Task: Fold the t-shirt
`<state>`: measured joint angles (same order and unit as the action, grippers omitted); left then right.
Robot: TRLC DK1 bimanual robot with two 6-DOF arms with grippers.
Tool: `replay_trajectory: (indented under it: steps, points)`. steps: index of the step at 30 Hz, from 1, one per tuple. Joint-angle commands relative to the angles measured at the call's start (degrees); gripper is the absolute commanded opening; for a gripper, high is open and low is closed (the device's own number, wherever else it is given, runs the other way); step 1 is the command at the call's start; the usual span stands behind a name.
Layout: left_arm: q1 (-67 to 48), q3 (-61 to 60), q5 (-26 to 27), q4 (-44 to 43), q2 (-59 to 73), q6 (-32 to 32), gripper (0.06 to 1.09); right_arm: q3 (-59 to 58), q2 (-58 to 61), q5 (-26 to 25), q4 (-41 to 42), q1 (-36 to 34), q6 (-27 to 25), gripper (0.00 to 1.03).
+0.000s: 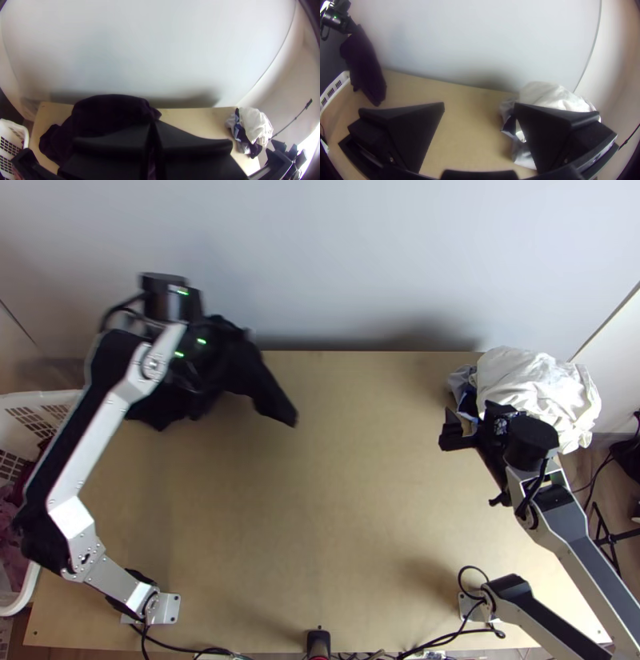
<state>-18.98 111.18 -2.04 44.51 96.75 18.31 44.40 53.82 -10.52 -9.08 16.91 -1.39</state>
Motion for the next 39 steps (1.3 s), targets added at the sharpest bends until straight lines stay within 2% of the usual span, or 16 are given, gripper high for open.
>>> replay_trajectory:
  steps: [1,8,18,24,29,35,39]
  points:
    - [-12.4,0.2,-2.0,2.9,2.6,2.5,0.09,1.1,1.3,0.2,1.2,-2.8,-0.3,0.98]
    - [-25.1,-2.6,-1.9,7.2,1.1,5.5,0.09,2.8,4.2,0.2,3.8,-6.7,-0.7,0.98]
    - [-36.7,-16.6,-0.5,8.5,-4.3,3.4,0.09,5.3,7.6,0.2,4.4,-6.9,-0.7,0.98]
    - [-39.3,-21.3,4.0,11.4,-8.2,2.3,0.09,4.1,8.1,0.2,4.9,-6.9,-0.5,0.98]
    - [-41.0,-25.1,4.6,11.4,-10.3,2.6,0.09,3.6,9.3,0.2,6.1,-6.4,0.5,0.98]
    - [-42.0,-26.2,12.5,11.9,-10.2,3.8,0.09,2.1,9.7,0.2,6.1,-5.0,1.8,0.98]
    - [-43.9,-27.0,13.7,10.9,-8.2,5.2,0.09,1.0,9.6,0.2,6.1,-5.0,2.3,0.98]
